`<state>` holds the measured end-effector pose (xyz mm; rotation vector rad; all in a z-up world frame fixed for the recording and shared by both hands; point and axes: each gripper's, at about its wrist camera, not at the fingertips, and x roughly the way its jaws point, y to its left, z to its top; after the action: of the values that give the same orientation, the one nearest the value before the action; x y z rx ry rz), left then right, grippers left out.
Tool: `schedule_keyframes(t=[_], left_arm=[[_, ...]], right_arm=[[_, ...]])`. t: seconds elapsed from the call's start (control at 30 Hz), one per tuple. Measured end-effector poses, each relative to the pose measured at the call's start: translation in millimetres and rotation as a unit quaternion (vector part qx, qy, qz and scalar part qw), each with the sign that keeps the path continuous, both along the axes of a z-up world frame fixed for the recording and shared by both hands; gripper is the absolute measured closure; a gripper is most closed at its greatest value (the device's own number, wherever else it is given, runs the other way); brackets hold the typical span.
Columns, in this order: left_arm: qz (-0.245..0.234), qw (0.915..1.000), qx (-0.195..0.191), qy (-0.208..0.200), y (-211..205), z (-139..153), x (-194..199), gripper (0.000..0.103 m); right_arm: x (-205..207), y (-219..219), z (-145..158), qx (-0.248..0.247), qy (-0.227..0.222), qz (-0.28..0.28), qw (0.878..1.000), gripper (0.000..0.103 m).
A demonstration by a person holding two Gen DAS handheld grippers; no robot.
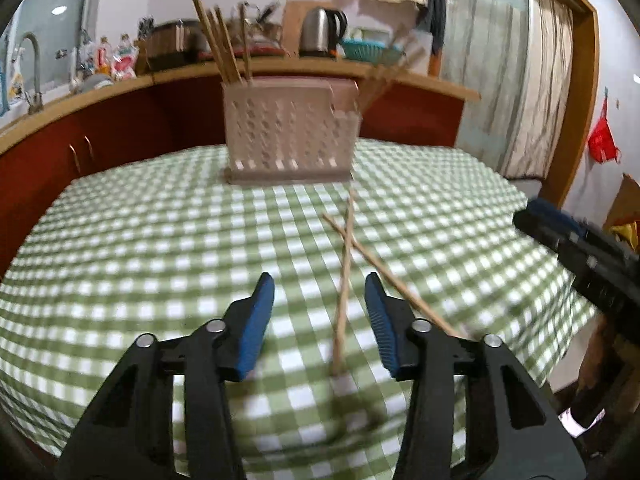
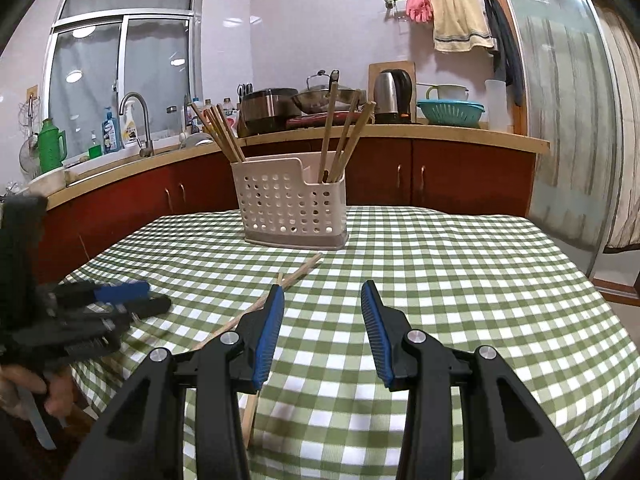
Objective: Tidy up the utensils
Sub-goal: 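Close the right tool on a chopstick while the left tool grasps the last one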
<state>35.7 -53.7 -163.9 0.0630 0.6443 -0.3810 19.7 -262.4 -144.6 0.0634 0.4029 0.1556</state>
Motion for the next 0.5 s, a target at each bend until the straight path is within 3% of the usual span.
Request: schedule_keyframes(t=[0.23, 0.33, 0.5], left_arm=[[-0.014, 0.9991, 0.018, 0.035, -8.7, -33.6, -1.0, 0.069], [-0.016, 0.9986, 0.022, 0.045, -9.3, -42.3, 0.7, 0.079], [-0.019, 0.9985, 0.031, 0.041, -10.6, -49.1, 0.2, 0.09]], right_arm=[[-4.5, -3.6, -5.8, 0.006, 0.003, -0.002, 1.0, 0.063], [-3.5, -3.7, -6.9, 0.007, 0.006, -0.001, 1.0, 0.063], [-2.2, -2.4, -11.8, 0.007, 0.014, 0.001, 1.0, 0.063]])
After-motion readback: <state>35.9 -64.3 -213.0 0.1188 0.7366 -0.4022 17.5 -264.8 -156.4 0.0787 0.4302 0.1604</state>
